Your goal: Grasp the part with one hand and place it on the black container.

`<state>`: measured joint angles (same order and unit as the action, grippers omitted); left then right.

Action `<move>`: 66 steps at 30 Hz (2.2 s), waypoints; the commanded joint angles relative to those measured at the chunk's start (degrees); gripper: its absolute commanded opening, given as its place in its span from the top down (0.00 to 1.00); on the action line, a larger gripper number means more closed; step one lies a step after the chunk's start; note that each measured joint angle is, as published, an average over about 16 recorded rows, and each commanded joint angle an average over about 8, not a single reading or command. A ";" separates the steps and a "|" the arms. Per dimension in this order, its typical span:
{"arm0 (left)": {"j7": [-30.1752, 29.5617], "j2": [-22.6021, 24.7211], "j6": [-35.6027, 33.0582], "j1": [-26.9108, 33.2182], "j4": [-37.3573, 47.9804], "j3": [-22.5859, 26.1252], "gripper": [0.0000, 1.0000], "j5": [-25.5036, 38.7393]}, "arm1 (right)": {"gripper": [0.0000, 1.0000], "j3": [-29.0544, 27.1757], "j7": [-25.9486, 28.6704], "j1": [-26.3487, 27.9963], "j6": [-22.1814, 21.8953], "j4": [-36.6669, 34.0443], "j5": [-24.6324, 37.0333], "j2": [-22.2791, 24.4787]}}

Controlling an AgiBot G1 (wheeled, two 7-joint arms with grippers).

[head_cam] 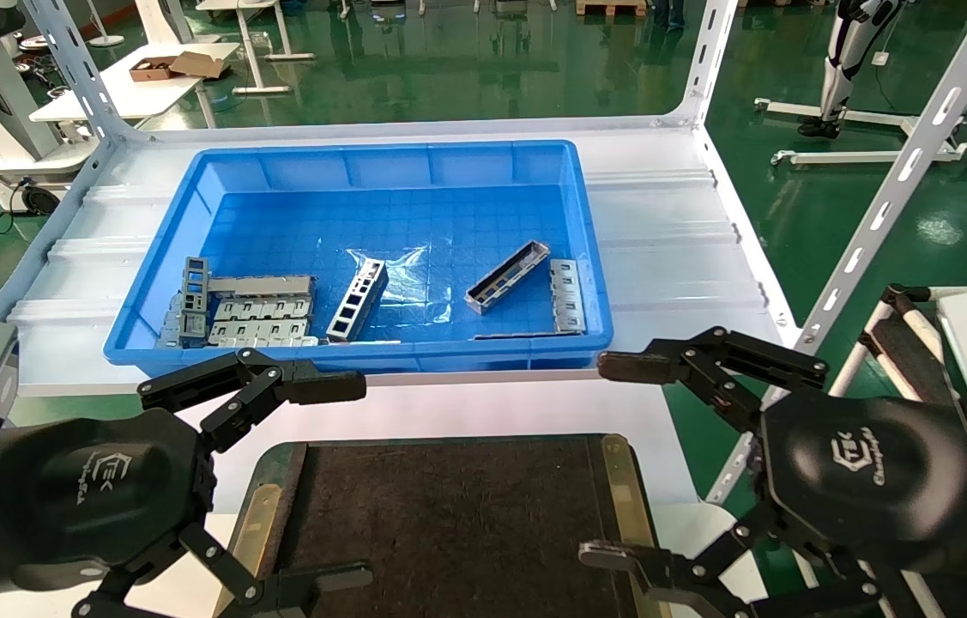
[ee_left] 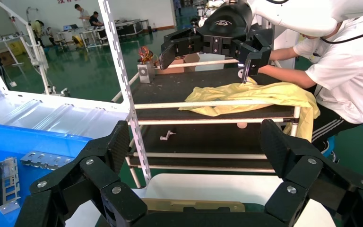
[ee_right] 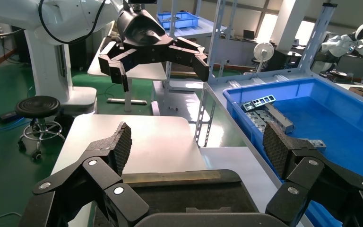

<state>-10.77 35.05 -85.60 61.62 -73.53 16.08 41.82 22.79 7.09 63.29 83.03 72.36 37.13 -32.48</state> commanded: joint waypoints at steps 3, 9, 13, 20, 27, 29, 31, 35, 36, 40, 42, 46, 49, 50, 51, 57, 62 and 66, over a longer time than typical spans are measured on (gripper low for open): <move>0.00 0.00 0.00 0.00 0.00 0.00 0.00 0.00 | 0.00 0.00 0.00 0.00 0.00 0.00 0.00 0.00; 0.00 0.00 0.00 0.00 0.00 0.00 0.00 0.00 | 0.00 0.00 0.00 0.00 0.00 0.00 0.00 0.00; 0.00 0.00 0.00 0.00 0.00 0.00 0.00 0.00 | 0.00 0.00 0.00 0.00 0.00 0.00 0.00 0.00; 0.00 0.00 0.00 0.00 0.00 0.00 0.00 0.00 | 0.00 0.00 0.00 0.00 0.00 0.00 0.00 0.00; 0.00 0.00 0.00 0.00 0.00 0.00 0.00 0.00 | 0.00 0.00 0.00 0.00 0.00 0.00 0.00 0.00; 0.00 0.00 0.00 0.00 0.00 0.00 0.00 0.00 | 0.00 0.00 0.00 0.00 0.00 0.00 0.00 0.00; 0.00 0.00 -0.01 -0.01 0.00 -0.01 0.00 0.01 | 0.00 0.00 0.00 0.00 0.00 0.00 0.00 0.00; 0.00 -0.01 0.01 0.00 0.01 0.00 0.00 0.04 | 0.00 0.00 0.00 0.00 0.00 0.00 0.00 0.00; 0.00 -0.01 0.09 0.02 0.00 0.02 0.00 0.13 | 0.00 0.00 0.00 0.00 0.00 0.00 0.00 0.00; -0.11 0.12 0.68 0.22 -0.17 0.20 0.00 0.74 | 0.00 0.00 0.00 0.00 0.00 -0.01 0.00 0.00; -0.21 0.28 1.12 0.43 -0.35 0.34 0.00 1.19 | 0.00 0.00 0.00 0.00 0.01 -0.01 0.00 0.00; -0.43 0.88 2.10 1.16 -0.85 0.78 0.00 2.39 | 0.00 0.01 0.00 0.01 0.01 -0.01 0.00 0.00; -0.64 1.66 3.21 2.21 -1.09 1.47 0.00 4.22 | 0.00 0.01 0.00 0.01 0.01 -0.01 0.00 0.00; -0.75 2.03 3.68 2.68 -1.09 1.80 0.00 5.03 | 0.00 0.01 0.00 0.01 0.01 -0.01 0.00 0.00; -0.90 2.50 4.23 3.27 -1.00 2.19 0.00 6.00 | 0.00 0.01 0.00 0.01 0.01 -0.01 0.00 0.00; -1.86 6.93 7.76 8.81 1.96 5.39 0.00 13.29 | 0.00 0.01 -0.01 0.01 0.01 -0.01 0.00 0.00; -1.18 12.22 9.92 15.38 8.60 8.59 0.00 20.17 | 0.00 0.01 -0.01 0.01 0.01 -0.01 0.00 0.00; 0.41 16.91 11.67 20.53 15.89 11.01 0.00 25.29 | 0.00 0.01 -0.01 0.01 0.01 -0.01 0.00 0.00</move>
<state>-10.18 51.87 -73.89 81.64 -57.50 26.84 66.48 22.80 7.08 63.30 83.04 72.35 37.12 -32.48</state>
